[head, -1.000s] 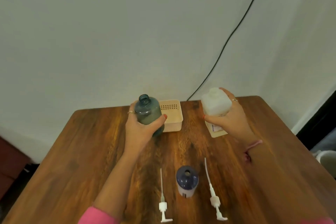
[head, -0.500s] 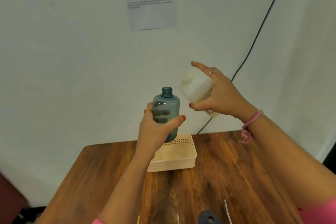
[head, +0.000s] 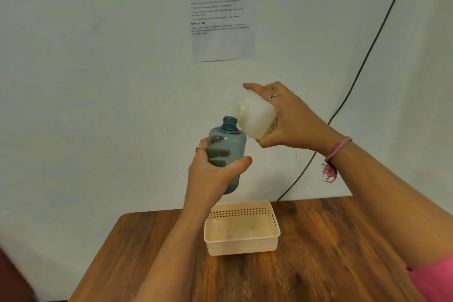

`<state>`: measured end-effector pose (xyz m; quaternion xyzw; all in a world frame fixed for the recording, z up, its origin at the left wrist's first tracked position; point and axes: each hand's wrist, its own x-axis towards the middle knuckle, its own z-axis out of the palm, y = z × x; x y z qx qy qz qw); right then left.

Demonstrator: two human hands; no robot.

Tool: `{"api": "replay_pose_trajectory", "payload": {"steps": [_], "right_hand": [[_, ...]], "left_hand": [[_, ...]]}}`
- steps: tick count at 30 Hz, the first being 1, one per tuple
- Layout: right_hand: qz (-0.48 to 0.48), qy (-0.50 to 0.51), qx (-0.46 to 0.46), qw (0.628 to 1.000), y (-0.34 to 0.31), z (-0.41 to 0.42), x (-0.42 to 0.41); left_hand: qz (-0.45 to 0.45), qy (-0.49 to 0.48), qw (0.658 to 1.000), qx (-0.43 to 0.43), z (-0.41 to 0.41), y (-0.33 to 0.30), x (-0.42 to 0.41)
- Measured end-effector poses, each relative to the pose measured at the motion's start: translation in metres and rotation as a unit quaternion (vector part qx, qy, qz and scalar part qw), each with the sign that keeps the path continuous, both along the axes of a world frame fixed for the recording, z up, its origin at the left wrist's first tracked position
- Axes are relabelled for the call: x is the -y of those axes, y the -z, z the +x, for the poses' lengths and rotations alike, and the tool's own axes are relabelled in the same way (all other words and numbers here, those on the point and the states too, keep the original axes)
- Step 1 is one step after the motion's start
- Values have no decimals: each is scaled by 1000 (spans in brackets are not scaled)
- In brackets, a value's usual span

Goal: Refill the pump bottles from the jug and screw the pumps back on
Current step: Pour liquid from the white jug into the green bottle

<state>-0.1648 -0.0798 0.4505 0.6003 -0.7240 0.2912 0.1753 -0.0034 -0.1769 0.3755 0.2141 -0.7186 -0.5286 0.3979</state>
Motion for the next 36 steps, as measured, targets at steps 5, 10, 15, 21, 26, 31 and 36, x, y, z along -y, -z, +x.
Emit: {"api": "replay_pose_trajectory", "payload": {"steps": [5, 10, 15, 21, 26, 31, 36], "right_hand": [[8, 12, -41, 999, -6, 3, 6], [18, 23, -72, 997, -8, 5, 10], [21, 32, -90, 995, -10, 8, 11], [22, 51, -136, 989, -13, 11, 11], [25, 57, -148, 987, -16, 15, 11], [26, 58, -144, 988, -18, 20, 9], [27, 66, -159, 985, -19, 20, 9]], "left_hand": [[10, 1, 1000, -6, 2, 1, 6], [12, 3, 1000, -10, 3, 3, 9], [6, 3, 1000, -12, 4, 4, 11], [10, 6, 1000, -20, 5, 5, 12], [13, 5, 1000, -23, 6, 7, 12], [13, 11, 1000, -23, 7, 8, 14], [12, 12, 999, -30, 10, 7, 13]]}}
